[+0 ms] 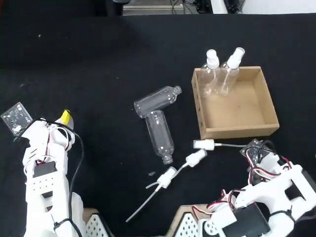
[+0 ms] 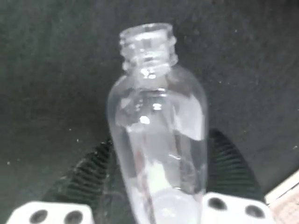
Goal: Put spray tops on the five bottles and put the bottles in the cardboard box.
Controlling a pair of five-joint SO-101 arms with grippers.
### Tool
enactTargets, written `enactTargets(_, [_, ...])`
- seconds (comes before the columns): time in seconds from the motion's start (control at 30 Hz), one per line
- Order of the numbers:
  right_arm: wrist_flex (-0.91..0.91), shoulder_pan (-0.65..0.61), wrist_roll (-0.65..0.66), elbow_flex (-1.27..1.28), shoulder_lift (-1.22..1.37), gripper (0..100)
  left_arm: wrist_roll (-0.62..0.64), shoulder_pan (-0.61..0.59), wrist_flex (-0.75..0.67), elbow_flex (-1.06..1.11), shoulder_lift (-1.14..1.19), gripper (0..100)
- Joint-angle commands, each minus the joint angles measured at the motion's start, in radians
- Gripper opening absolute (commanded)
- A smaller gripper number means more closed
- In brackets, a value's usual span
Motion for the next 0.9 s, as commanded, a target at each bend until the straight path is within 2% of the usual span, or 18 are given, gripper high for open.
enactTargets(0.0, [-0.015, 0.002, -0.005, -0.030, 0.004, 3.1, 0.006, 0.013, -0.018, -0.051, -0.015, 21])
enactTargets(0.03, [-0.015, -0.009, -0.031, -0.039, 0.004, 0.5, 0.006, 0.013, -0.017, -0.051, -0.015, 21])
enactTargets(0.13, [0.017, -0.038, -0.178, -0.110, 0.004, 1.0, 0.006, 0.015, -0.014, -0.051, -0.015, 21])
enactTargets(0.2, [0.098, -0.071, -0.284, -0.188, 0.004, 1.1, 0.000, 0.033, -0.009, -0.051, -0.015, 22])
enactTargets(0.33, [0.356, -0.130, -0.473, -0.375, 0.004, 1.0, -0.195, 0.171, 0.117, -0.110, -0.012, 21])
enactTargets(0.43, [0.509, -0.173, -0.578, -0.516, 0.010, 1.0, -0.385, 0.323, 0.285, -0.200, -0.005, 21])
enactTargets(0.5, [0.551, -0.195, -0.637, -0.573, 0.012, 1.0, -0.474, 0.415, 0.425, -0.263, -0.005, 21])
enactTargets(0.7, [0.560, -0.206, -0.680, -0.587, 0.012, 1.1, -0.664, 0.716, 0.802, -0.433, -0.003, 21])
enactTargets(0.77, [0.555, -0.199, -0.678, -0.573, 0.010, 1.1, -0.694, 0.817, 0.855, -0.453, -0.003, 21])
enactTargets(0.87, [0.555, -0.198, -0.677, -0.555, 0.012, 1.1, -0.695, 0.958, 0.858, -0.453, -0.003, 21])
